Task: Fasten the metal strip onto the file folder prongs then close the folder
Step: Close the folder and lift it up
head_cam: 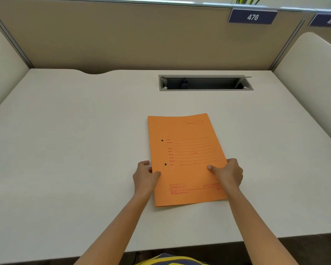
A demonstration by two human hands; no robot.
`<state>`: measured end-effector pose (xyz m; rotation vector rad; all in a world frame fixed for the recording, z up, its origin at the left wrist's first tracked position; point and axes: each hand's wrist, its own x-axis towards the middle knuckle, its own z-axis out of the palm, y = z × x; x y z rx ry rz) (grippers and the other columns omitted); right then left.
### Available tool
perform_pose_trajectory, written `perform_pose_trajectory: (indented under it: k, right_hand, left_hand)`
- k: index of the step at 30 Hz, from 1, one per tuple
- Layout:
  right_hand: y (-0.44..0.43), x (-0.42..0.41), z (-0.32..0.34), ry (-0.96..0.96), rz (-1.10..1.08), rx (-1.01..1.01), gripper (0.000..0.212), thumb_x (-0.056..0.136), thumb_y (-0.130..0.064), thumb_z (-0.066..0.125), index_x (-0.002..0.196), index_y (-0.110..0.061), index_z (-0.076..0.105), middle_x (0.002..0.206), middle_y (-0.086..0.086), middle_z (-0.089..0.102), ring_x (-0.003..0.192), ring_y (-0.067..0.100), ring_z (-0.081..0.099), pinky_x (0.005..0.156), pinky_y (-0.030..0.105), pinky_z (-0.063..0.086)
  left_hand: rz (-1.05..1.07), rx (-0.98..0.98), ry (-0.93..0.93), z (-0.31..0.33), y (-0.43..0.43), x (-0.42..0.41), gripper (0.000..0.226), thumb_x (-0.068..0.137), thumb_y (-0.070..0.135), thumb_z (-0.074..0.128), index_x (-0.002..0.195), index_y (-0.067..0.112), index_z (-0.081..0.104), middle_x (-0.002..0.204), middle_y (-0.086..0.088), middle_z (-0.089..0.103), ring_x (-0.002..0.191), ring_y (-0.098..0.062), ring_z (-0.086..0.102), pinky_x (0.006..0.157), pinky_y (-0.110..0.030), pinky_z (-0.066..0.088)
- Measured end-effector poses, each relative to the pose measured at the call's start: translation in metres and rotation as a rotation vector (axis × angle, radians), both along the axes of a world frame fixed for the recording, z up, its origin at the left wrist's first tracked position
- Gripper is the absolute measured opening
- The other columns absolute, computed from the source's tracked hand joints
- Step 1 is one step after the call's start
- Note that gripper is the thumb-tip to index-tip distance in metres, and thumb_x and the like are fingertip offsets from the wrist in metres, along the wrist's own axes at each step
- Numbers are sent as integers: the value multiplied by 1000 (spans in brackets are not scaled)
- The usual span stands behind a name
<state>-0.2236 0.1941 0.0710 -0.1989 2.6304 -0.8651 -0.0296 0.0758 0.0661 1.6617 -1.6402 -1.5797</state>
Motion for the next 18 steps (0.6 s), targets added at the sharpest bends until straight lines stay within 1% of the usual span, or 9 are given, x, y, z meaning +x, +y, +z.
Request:
perform_pose_trajectory:
  k: [1, 3, 6, 8, 10, 12, 14, 16, 18]
  right_hand:
    - [0, 1, 0, 3, -1, -16, 59, 70, -31, 83, 113, -4, 53, 112, 14, 65, 104, 35, 59, 79, 39, 47]
    - [1, 2, -1, 13, 6, -34, 57, 72, -29, 81, 115, -5, 54, 114, 13, 65, 106, 34, 59, 83, 41, 48]
    - [0, 5, 1, 28, -3, -23, 56, 73, -30, 81, 117, -9, 55, 115, 11, 65, 104, 34, 60, 82, 42, 49]
    - [-3, 7, 2, 38, -1, -28, 56, 73, -30, 81, 119, -10, 55, 115, 10, 65, 104, 34, 60, 83, 43, 50]
    - [-7, 10, 3, 37, 6, -46, 56, 73, -30, 80, 119, -11, 55, 115, 9, 66, 104, 33, 61, 84, 43, 51]
    - [-14, 13, 3, 35, 14, -78, 56, 73, -30, 81, 119, -11, 56, 114, 9, 66, 103, 32, 61, 85, 44, 52]
    - [-22, 15, 5, 40, 31, -114, 56, 73, -30, 80, 119, -11, 56, 114, 9, 66, 103, 31, 61, 85, 44, 52]
    - [-35, 16, 11, 48, 63, -157, 55, 74, -29, 80, 120, -11, 55, 114, 9, 66, 102, 29, 61, 82, 40, 50]
    - [-52, 15, 18, 65, 103, -201, 54, 74, -29, 79, 119, -11, 56, 113, 8, 66, 101, 28, 62, 80, 37, 48]
  left_hand:
    - [10, -7, 3, 0, -1, 2, 46, 84, 6, 64, 127, 10, 50, 118, -6, 65, 100, -19, 61, 82, -28, 47]
    - [26, -27, 14, 1, -2, 5, 38, 83, 5, 65, 120, 10, 58, 114, -5, 67, 96, -17, 61, 86, -29, 49]
    - [28, -39, 38, 2, -6, 10, 40, 82, 5, 68, 120, 14, 61, 108, -2, 66, 93, -14, 59, 93, -36, 51]
    - [33, -47, 47, 2, -9, 12, 42, 81, 6, 69, 120, 18, 62, 104, -1, 66, 93, -14, 59, 94, -40, 51]
    - [57, -53, 58, 3, -13, 16, 43, 81, 7, 69, 121, 20, 62, 104, -1, 66, 93, -14, 59, 95, -41, 51]
    - [80, -68, 79, 5, -18, 21, 44, 82, 7, 69, 123, 22, 62, 102, 3, 65, 94, -14, 58, 93, -36, 50]
    - [97, -92, 106, 9, -23, 24, 45, 83, 6, 67, 124, 23, 61, 102, 6, 63, 89, -11, 59, 86, -29, 47]
    - [121, -111, 138, 14, -33, 27, 46, 84, 4, 65, 126, 23, 60, 107, 7, 64, 83, -4, 60, 79, -25, 45]
    - [145, -130, 163, 18, -46, 28, 46, 85, 3, 64, 127, 23, 60, 112, 8, 65, 82, -2, 61, 77, -24, 47]
